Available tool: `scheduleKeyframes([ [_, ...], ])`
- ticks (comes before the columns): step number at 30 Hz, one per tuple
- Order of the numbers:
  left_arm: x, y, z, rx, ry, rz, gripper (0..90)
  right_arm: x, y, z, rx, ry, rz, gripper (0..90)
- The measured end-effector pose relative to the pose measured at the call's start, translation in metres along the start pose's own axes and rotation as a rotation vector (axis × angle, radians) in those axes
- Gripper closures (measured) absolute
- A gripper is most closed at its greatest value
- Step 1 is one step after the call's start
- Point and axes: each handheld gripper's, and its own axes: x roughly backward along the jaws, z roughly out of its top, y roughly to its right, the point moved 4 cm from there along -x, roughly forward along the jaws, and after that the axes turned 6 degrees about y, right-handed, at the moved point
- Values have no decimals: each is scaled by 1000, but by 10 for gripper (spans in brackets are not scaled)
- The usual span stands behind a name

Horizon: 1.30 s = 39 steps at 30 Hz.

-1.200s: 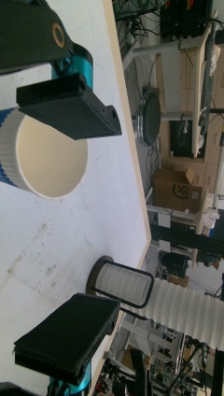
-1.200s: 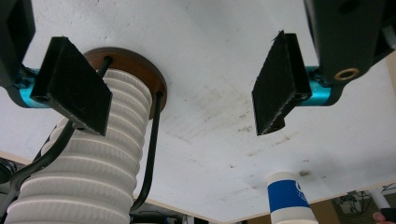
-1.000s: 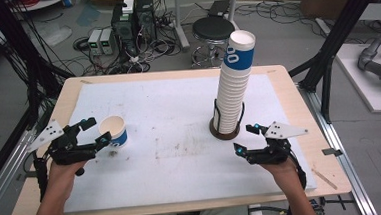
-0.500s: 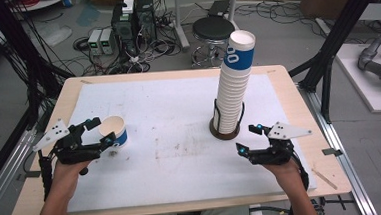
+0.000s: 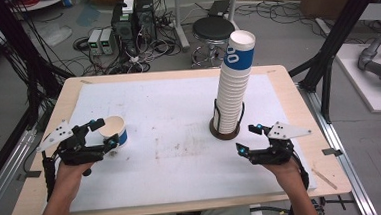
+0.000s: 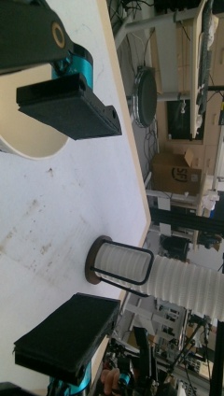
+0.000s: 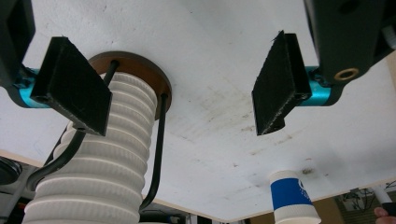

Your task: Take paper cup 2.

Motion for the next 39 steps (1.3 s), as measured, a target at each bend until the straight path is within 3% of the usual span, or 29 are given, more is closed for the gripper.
scheduleKeyframes([
  [7,-12,11,3,-13,-15,-37,147,1,0,-1,-7,0,5,204],
  [14,-34,26,15,-2,-4,-110,146,2,0,3,-9,10,11,205],
  [19,-54,35,31,4,5,-185,147,2,1,3,-12,5,15,204],
  [26,-84,47,57,-16,9,-256,147,4,1,2,-9,-2,10,204],
  [31,-103,54,67,-33,-8,-271,147,7,2,3,-12,3,7,205],
  [33,-109,56,72,-19,4,-277,147,8,3,3,-21,3,7,205],
  [39,-126,60,89,-36,14,-288,147,11,5,3,-19,4,0,205],
])
